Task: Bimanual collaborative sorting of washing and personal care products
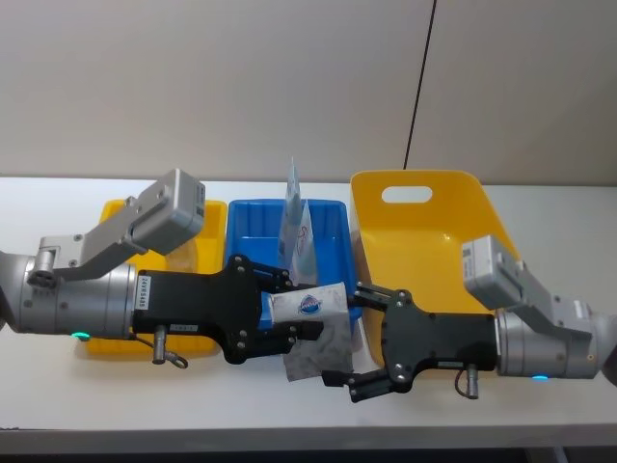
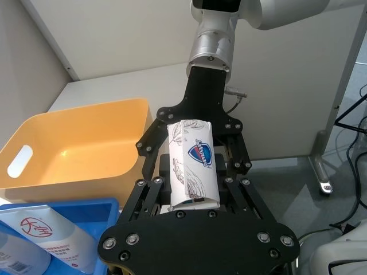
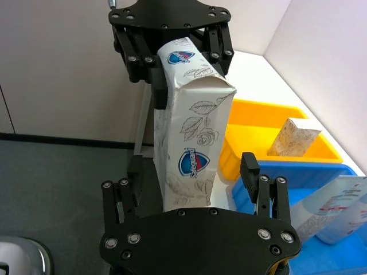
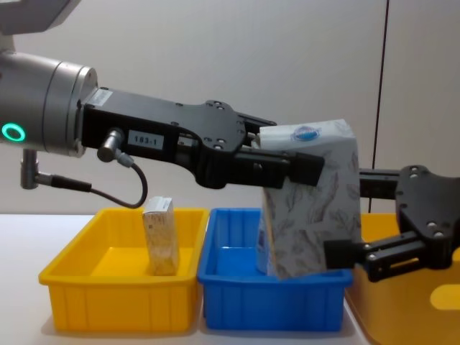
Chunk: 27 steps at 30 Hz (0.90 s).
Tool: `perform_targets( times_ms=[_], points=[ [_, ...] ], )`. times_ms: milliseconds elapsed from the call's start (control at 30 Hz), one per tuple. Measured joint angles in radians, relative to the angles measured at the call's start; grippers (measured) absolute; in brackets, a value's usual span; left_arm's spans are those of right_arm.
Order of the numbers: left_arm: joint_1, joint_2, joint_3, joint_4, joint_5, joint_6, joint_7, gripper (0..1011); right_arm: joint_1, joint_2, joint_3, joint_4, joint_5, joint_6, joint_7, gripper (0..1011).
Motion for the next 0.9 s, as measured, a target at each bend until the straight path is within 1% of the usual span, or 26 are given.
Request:
perform_targets(
  times_ms=[400, 500, 633, 667, 700, 767, 800, 900],
  points=[
    [0.000, 0.000, 0.000, 0.000, 0.000, 0.000, 0.000, 365, 0.009, -0.029, -0.019, 0.013, -0.002, 0.012, -0.033, 1003],
    [0.000, 0.000, 0.000, 0.000, 0.000, 0.000, 0.000, 365, 0.009, -0.032, -0.021, 0.014, -0.002, 0.013, -0.036, 969],
    [0.000, 0.000, 0.000, 0.000, 0.000, 0.000, 0.000, 365, 0.011, -0.037, -0.024, 0.016, -0.002, 0.015, -0.042, 859],
    [0.000, 0.000, 0.000, 0.000, 0.000, 0.000, 0.000, 365, 0.011, -0.038, -0.025, 0.016, -0.002, 0.016, -0.042, 859],
    [0.000, 0.000, 0.000, 0.000, 0.000, 0.000, 0.000, 365, 0.011, -0.039, -0.026, 0.016, -0.002, 0.016, -0.043, 806],
    [0.000, 0.000, 0.000, 0.000, 0.000, 0.000, 0.000, 365, 0.011, -0.040, -0.027, 0.017, -0.002, 0.016, -0.044, 757],
    [0.000, 0.000, 0.000, 0.000, 0.000, 0.000, 0.000, 365, 0.012, -0.041, -0.027, 0.017, -0.002, 0.017, -0.045, 699],
    [0.000, 0.000, 0.000, 0.000, 0.000, 0.000, 0.001, 365, 0.012, -0.042, -0.028, 0.017, -0.002, 0.018, -0.047, 642]
  ],
)
